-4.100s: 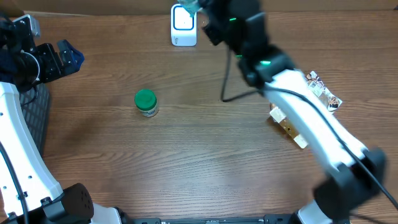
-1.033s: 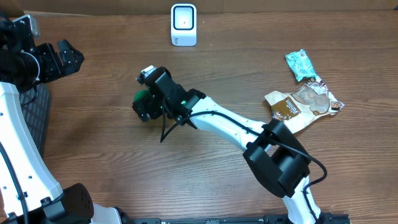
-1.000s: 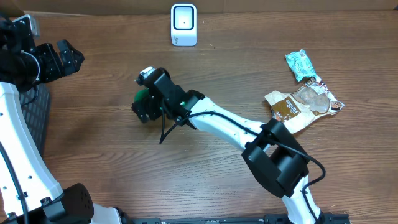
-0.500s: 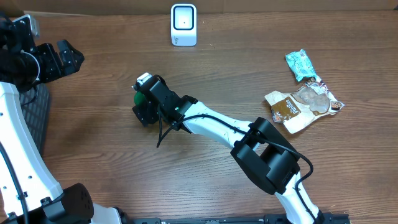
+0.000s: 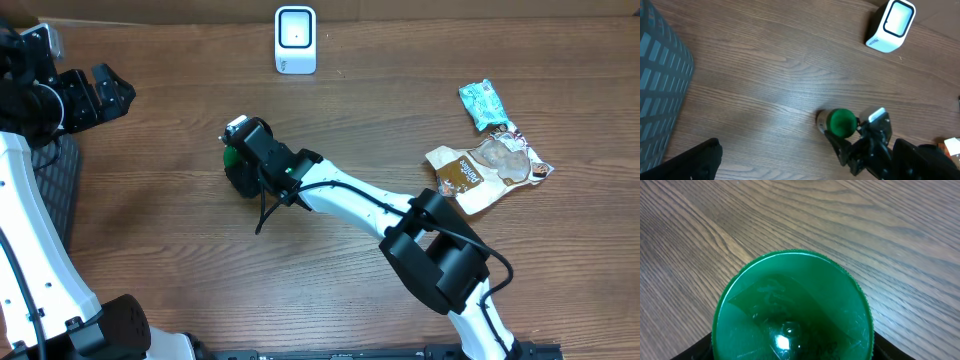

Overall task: Scan the item barcode
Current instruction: 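Grasp the green-lidded jar from above with the right gripper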

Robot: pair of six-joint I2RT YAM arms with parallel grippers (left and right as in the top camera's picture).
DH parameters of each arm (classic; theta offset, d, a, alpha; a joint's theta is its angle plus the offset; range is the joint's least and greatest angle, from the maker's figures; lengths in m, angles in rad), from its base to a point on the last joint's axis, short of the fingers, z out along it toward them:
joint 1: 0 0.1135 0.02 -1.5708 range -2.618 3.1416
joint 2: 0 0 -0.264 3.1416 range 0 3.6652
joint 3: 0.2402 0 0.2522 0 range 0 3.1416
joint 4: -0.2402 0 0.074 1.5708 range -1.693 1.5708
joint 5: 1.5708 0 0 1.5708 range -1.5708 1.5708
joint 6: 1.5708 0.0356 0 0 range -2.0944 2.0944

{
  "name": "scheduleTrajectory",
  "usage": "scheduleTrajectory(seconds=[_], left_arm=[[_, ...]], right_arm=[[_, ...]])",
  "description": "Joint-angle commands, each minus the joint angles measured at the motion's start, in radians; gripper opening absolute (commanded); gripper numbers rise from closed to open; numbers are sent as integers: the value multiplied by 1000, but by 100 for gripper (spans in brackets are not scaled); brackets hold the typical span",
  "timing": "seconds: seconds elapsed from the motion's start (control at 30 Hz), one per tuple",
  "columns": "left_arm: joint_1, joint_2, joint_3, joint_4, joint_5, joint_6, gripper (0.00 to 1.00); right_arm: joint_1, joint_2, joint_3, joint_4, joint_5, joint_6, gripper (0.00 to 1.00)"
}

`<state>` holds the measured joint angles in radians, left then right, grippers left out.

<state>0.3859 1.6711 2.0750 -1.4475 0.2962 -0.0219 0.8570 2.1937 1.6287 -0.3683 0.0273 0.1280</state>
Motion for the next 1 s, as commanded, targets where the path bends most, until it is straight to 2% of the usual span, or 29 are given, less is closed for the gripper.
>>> scheduleTrajectory(seconds=[0.0, 0.27, 0.53, 0.73, 0.97], left_arm=[[-6, -7, 14, 1, 8, 19, 100], [-6, -7, 14, 1, 8, 19, 100], [-6, -7, 14, 1, 8, 19, 100], [-6, -7, 14, 1, 8, 19, 100], [-6, -7, 14, 1, 8, 19, 100]], right_arm=[[-14, -133, 16, -21, 10, -7, 51], [-69, -268, 16, -213, 4, -107, 42], [-173, -284, -16, -439, -163, -346, 43], [-212, -284, -132, -365, -309, -421, 49], [-214, -271, -226, -291, -317, -426, 55]])
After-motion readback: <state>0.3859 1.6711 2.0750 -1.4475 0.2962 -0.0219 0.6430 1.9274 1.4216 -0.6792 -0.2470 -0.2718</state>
